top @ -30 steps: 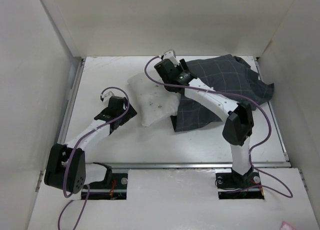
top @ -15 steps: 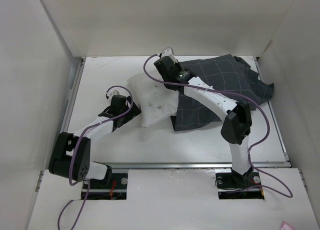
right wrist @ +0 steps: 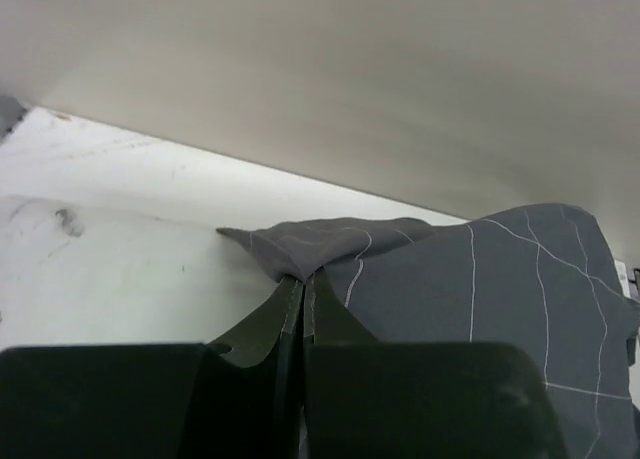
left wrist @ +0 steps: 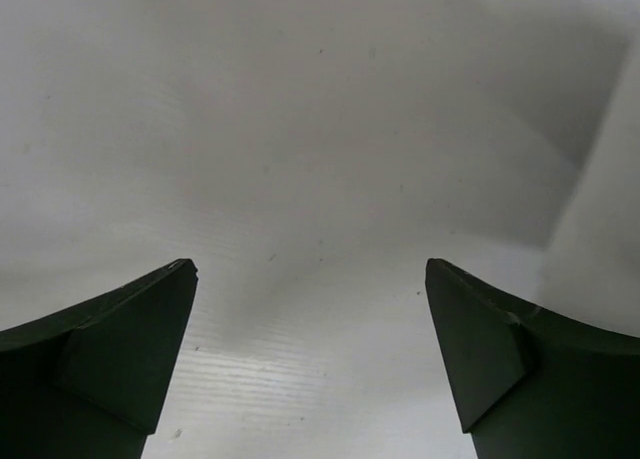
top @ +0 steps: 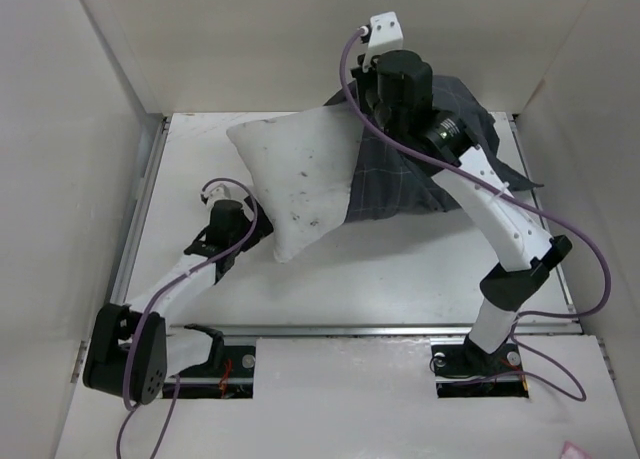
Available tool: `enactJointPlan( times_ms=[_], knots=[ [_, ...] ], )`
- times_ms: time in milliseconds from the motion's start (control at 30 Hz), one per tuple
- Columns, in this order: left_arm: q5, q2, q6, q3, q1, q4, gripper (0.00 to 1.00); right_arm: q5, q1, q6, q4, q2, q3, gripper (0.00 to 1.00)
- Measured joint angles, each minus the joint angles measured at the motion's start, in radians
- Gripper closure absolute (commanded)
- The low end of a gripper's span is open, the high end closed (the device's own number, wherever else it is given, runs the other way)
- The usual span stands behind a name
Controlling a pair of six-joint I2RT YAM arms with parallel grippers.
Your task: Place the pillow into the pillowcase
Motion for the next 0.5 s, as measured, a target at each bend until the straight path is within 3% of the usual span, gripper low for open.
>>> enactJointPlan(
  times_ms=[300,500],
  knots=[
    [-0.089,-0.311,-0.049,-0.134,0.003,-0.053,0.0,-0.084,-0.053,-0.008,-0.012,0.006,0.103,1.0],
    [0.006,-0.259,-0.062,-0.192,0.008,0.109,0.0,-0.188,-0.056,-0.002,-0.044,0.023,0.178,1.0]
  ],
)
